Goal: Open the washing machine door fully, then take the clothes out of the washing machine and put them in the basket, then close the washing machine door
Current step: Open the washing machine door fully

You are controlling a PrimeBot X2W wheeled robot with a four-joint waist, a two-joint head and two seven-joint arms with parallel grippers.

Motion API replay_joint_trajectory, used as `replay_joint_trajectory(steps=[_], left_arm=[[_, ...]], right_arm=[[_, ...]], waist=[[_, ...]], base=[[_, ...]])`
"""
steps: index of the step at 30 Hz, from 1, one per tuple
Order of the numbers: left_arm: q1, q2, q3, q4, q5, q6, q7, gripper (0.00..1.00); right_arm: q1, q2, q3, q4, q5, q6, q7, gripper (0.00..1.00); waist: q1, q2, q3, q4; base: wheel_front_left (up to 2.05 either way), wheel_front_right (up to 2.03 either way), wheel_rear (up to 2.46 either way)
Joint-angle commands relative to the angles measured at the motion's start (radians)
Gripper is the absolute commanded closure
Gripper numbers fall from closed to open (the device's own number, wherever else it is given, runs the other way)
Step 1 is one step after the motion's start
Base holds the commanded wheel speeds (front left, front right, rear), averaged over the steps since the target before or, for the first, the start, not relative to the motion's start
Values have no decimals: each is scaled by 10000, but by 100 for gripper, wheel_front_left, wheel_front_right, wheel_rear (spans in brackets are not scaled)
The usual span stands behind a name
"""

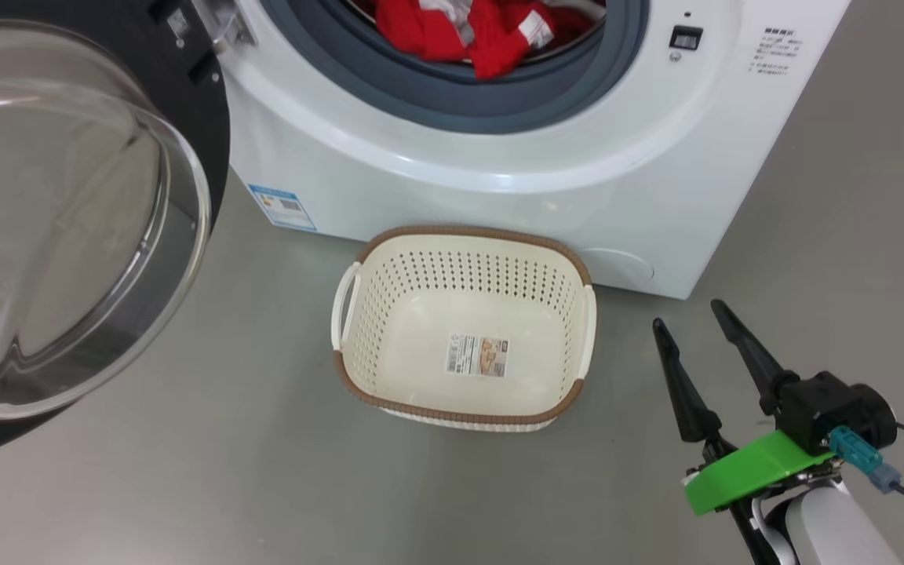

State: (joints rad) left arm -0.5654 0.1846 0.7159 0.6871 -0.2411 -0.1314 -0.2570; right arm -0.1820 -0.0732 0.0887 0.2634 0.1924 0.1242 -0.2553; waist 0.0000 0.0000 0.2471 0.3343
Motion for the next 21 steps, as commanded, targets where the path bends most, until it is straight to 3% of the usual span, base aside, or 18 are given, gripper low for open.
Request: replay_joint_trajectory(steps=[1,10,19,20,21], left_arm=[[467,348,-17,-408,-53,9,-48,100],[1899,-570,-1278,-1885,-279,8,-48,100],[3544,-951,-3073,-3631,-967,8,-48,100],[3731,-934,-3482,-3825,-1181,8,-48,90],[3941,-859,-3820,-3986,-1321,8,-48,71]], right_arm=[[127,85,295,-201,135,65,-65,0],[480,149,331,-209,322,65,-65,0],[763,191,115,-284,468,65,-65,0],[784,197,85,-302,488,65,-65,0],[808,202,61,-322,514,65,-65,0]], waist=[[0,0,-305,-29],[0,0,-885,-129],[0,0,-1154,-503],[0,0,-1171,-569],[0,0,-1202,-636]], base=[[0,0,0],[0,0,0],[0,0,0],[0,0,0],[0,0,0]])
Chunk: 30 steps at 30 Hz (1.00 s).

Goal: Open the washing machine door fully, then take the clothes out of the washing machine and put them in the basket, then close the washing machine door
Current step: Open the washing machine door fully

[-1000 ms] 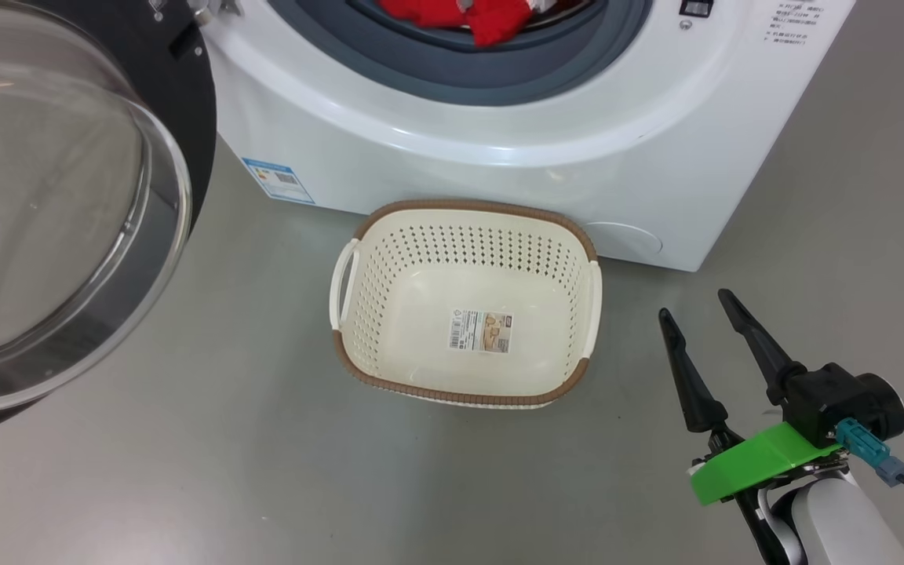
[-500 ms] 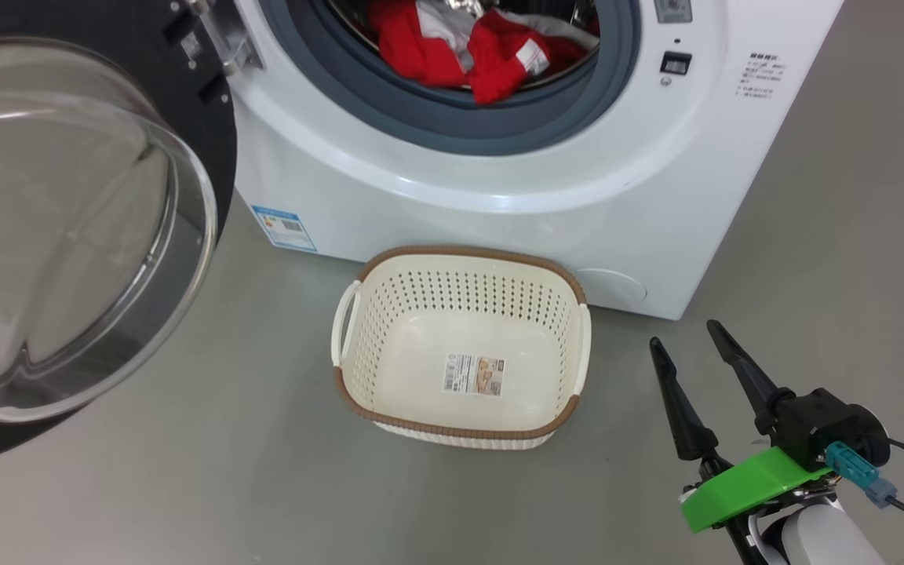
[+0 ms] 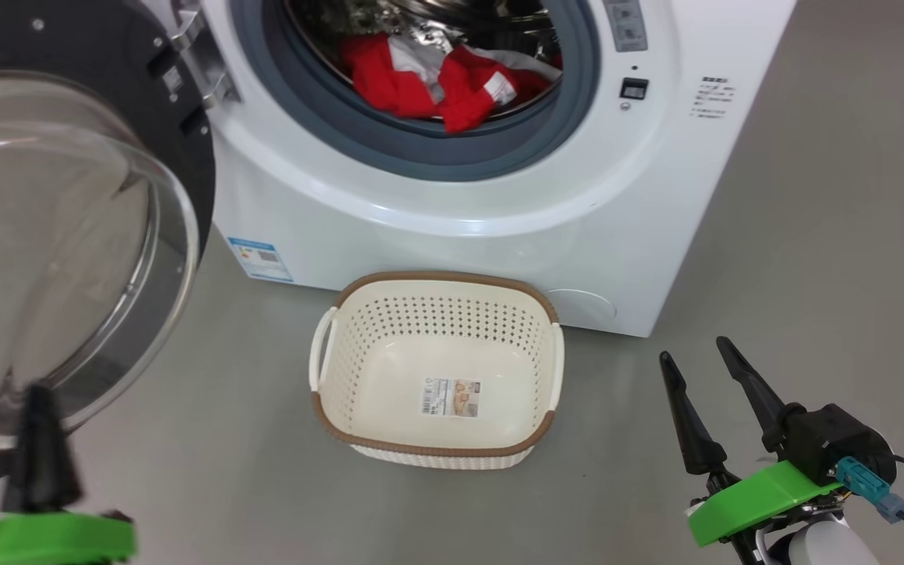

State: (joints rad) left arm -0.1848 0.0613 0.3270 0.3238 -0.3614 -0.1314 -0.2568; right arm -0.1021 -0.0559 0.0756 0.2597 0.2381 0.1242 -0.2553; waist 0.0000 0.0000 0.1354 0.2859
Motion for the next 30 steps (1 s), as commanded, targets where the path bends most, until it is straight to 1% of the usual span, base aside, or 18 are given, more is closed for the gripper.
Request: replay_joint_trajectory(steps=[1,2,3,4,5,6,10,14,15,21,30], left_arm=[[332,466,-155,-465,-202,8,-49,64],[489,506,-346,-553,-348,8,-49,58],[605,537,-510,-628,-525,8,-49,44],[706,595,-648,-664,-626,8,-49,15],[782,641,-773,-686,-709,8,-49,3],[815,667,-881,-734,-822,8,-49,0],[943,854,-1482,-877,-1118,8,-49,0],[1073,1256,-2286,-1012,-1310,8,-49,0],[1073,1256,-2286,-1012,-1310,8,-49,0],[1241,1520,-2818,-1239,-1568,8,-49,0],[1416,1561,-3078,-1525,-1646,8,-49,0]], right_arm=[[32,34,177,-299,66,65,-65,0],[46,37,165,-313,68,65,-65,0],[62,40,133,-337,74,65,-65,0],[78,43,86,-365,82,65,-65,0],[93,45,44,-390,86,65,-65,0],[105,46,-5,-418,89,65,-65,0],[132,52,-160,-490,95,65,-65,0],[168,54,-261,-558,150,65,-65,0],[168,54,-261,-558,150,65,-65,0],[237,55,-443,-602,252,65,-65,0],[385,56,-682,-682,326,65,-65,0]], waist=[[0,0,-105,-231],[0,0,-119,-317],[0,0,-133,-393],[0,0,-142,-470],[0,0,-148,-551],[0,0,-150,-629],[0,0,-154,-1001],[0,0,-136,-1418],[0,0,-136,-1418],[0,0,-97,-2029],[0,0,-103,-2722]], base=[[0,0,0],[0,0,0],[0,0,0],[0,0,0],[0,0,0],[0,0,0],[0,0,0],[0,0,0],[0,0,0],[0,0,0],[0,0,0]])
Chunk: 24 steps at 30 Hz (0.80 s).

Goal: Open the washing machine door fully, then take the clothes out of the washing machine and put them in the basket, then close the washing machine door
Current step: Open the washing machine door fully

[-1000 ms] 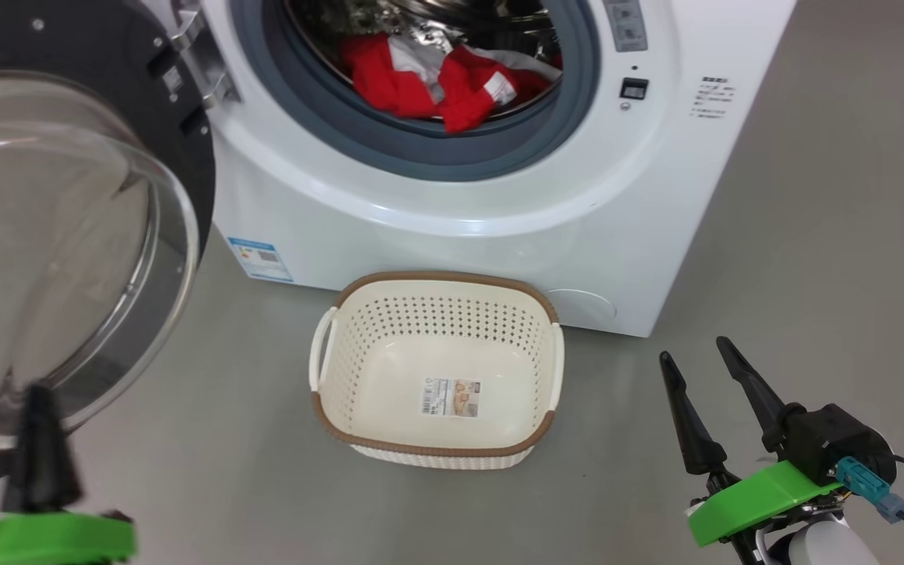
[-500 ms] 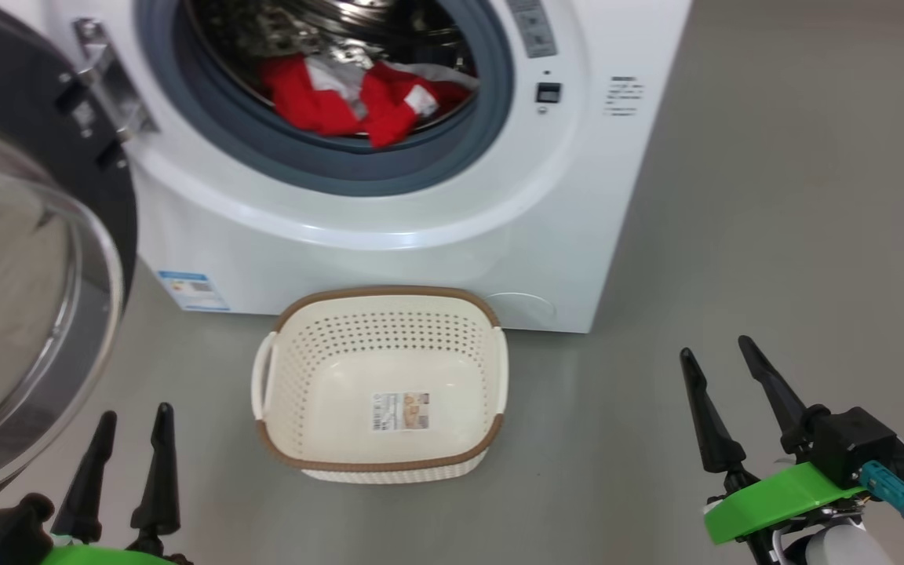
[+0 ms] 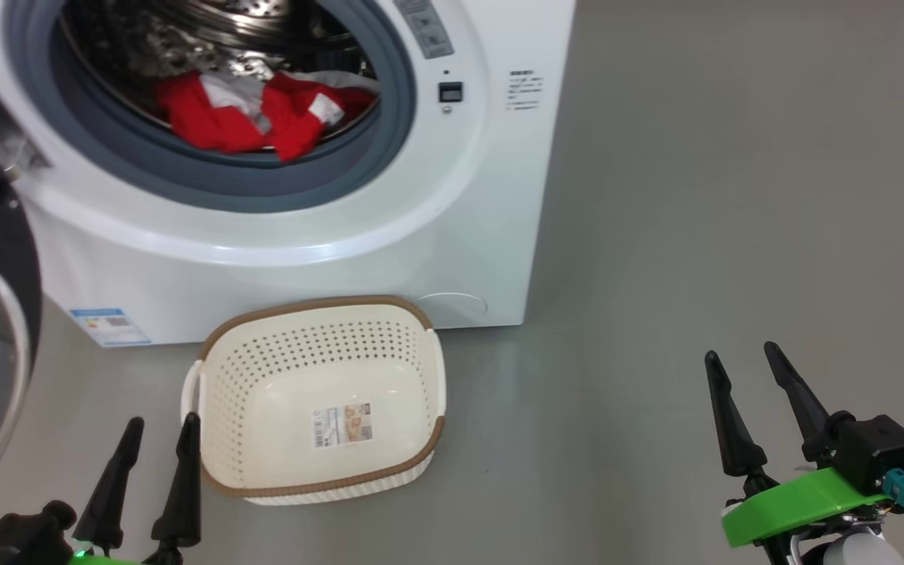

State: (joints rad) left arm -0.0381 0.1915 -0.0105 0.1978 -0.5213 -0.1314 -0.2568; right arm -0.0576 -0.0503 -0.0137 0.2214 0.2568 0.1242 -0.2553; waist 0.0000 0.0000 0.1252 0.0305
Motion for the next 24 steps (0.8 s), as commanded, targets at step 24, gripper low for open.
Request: replay_joint_trajectory(steps=[24], left_arm=[[289,267,334,-564,-186,8,-49,0]], right_arm=[[275,1,26,-352,266,65,-65,0]], waist=[[0,0,-265,-748]], base=[[0,0,0]])
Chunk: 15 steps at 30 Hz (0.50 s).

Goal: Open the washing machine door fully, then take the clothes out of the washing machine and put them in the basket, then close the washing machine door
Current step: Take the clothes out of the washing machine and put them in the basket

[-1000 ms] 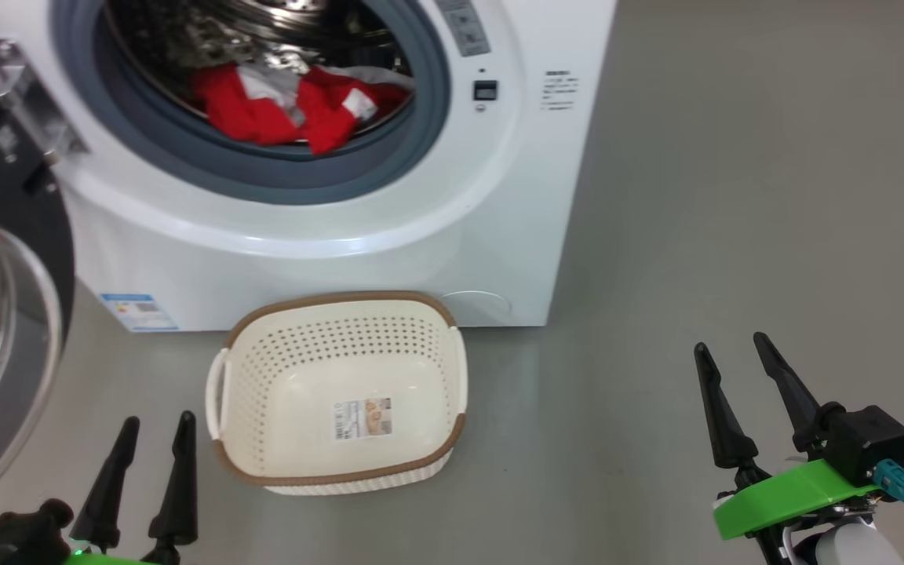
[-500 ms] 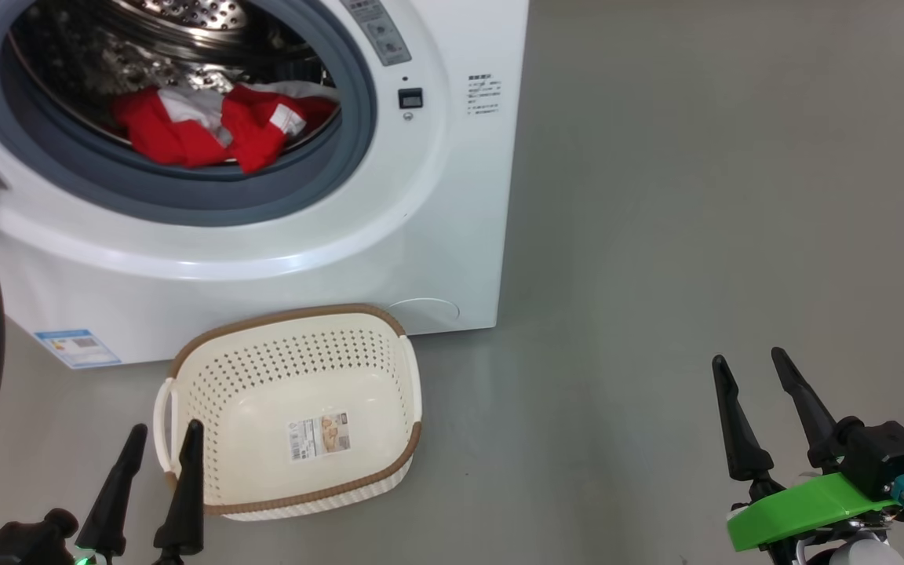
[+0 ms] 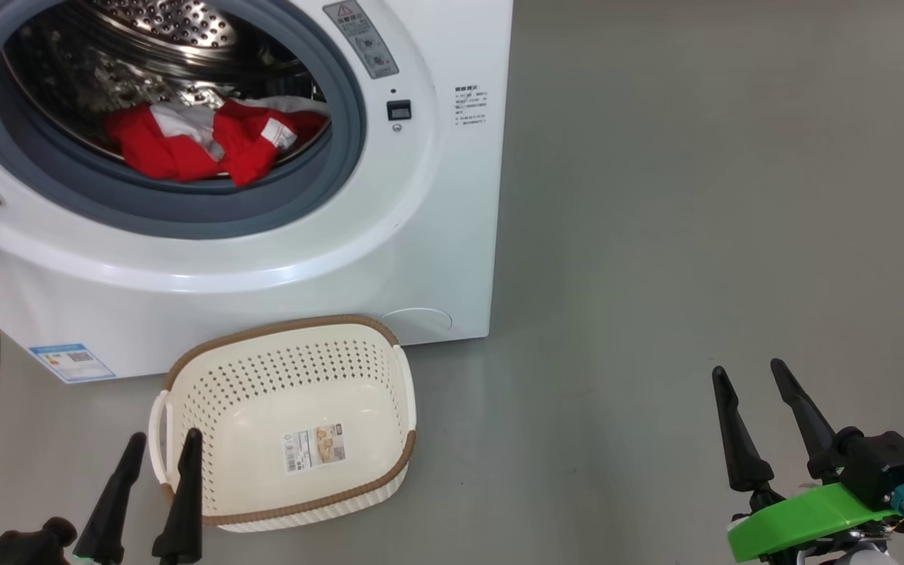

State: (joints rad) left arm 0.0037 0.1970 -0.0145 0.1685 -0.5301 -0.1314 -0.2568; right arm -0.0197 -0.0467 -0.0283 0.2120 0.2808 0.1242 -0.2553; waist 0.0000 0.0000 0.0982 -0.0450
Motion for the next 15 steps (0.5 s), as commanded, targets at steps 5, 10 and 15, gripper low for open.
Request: replay_joint_trajectory(steps=[5,10,15], left_arm=[[-149,199,408,-307,-102,8,-49,0],[-149,193,393,-373,-174,8,-49,0],[-158,243,390,-452,-250,8,-49,0]], right_arm=[[-127,-36,193,-273,0,65,-65,0],[-127,-36,217,-275,-16,65,-65,0],[-142,-36,266,-273,-16,65,-65,0]], waist=[[0,0,21,52],[0,0,27,79],[0,0,57,77]], base=[[0,0,0],[8,-8,0],[68,-68,0]])
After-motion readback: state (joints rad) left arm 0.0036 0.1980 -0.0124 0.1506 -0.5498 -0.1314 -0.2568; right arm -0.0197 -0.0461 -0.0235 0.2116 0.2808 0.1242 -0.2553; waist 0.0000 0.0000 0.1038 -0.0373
